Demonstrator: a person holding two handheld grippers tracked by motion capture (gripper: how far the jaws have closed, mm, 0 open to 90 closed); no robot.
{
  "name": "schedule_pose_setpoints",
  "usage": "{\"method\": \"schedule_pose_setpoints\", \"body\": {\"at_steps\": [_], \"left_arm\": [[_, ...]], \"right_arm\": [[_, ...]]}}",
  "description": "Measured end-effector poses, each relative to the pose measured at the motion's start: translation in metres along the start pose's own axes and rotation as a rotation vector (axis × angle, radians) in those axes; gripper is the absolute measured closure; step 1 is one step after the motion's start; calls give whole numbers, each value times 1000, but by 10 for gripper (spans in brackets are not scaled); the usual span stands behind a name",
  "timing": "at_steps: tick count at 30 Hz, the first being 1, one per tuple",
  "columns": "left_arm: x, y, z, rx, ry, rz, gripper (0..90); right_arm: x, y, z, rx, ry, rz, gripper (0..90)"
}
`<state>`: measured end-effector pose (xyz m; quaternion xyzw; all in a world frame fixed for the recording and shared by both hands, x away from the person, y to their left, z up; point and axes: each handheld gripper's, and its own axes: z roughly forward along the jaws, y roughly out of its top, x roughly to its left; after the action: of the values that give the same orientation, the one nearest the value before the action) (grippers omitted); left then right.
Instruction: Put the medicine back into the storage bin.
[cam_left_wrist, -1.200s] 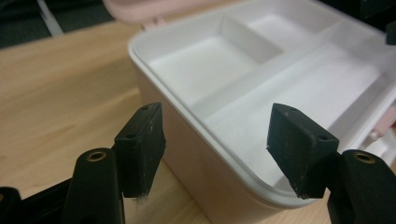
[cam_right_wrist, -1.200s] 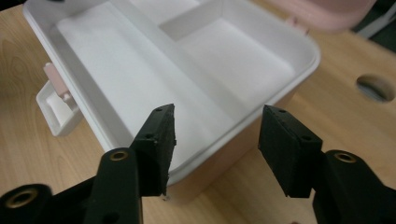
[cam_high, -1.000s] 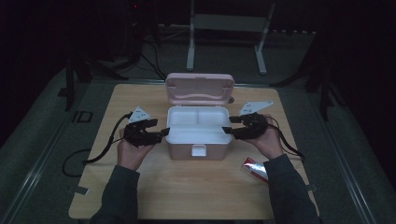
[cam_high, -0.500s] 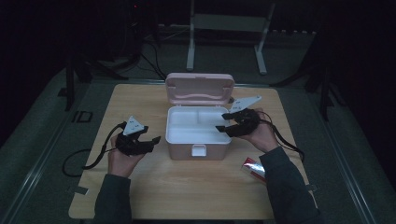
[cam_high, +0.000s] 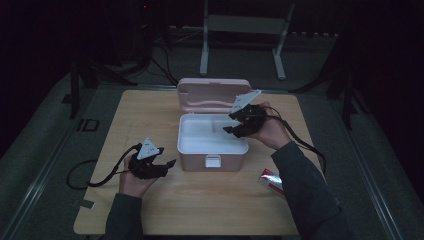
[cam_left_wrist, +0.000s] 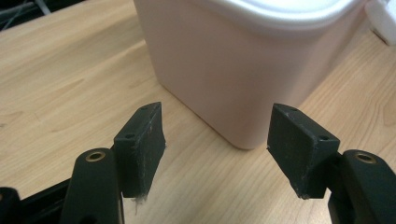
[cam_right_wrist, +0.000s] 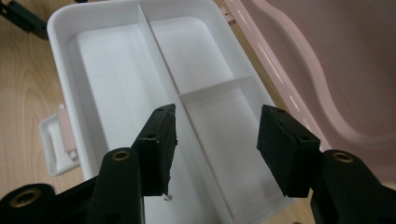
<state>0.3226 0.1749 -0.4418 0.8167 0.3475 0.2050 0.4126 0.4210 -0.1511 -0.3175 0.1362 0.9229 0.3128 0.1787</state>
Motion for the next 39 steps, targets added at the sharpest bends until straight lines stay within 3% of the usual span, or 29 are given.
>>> {"method": "schedule_pose_setpoints", "body": {"at_steps": [8, 18, 22, 26, 29, 33, 39], "left_arm": [[-6, -4, 4, -7, -56, -5, 370], [-14, -4, 13, 13, -85, 8, 374], [-15, -4, 15, 17, -90, 9, 374], [-16, -4, 17, 21, -93, 12, 374], [-16, -4, 18, 26, -94, 12, 374], [-17, -4, 19, 27, -97, 11, 374], [-17, -4, 19, 20, -107, 8, 375]], "right_arm": [[-6, 18, 11, 51, 26, -26, 479], [-13, 32, 28, 150, 99, -56, 525], [-9, 36, 39, 211, 127, -88, 523], [-5, 39, 48, 286, 106, -127, 497], [-4, 41, 52, 311, 104, -145, 497], [-5, 42, 61, 344, 157, -151, 534], [-6, 41, 73, 418, 226, -184, 659]]}}
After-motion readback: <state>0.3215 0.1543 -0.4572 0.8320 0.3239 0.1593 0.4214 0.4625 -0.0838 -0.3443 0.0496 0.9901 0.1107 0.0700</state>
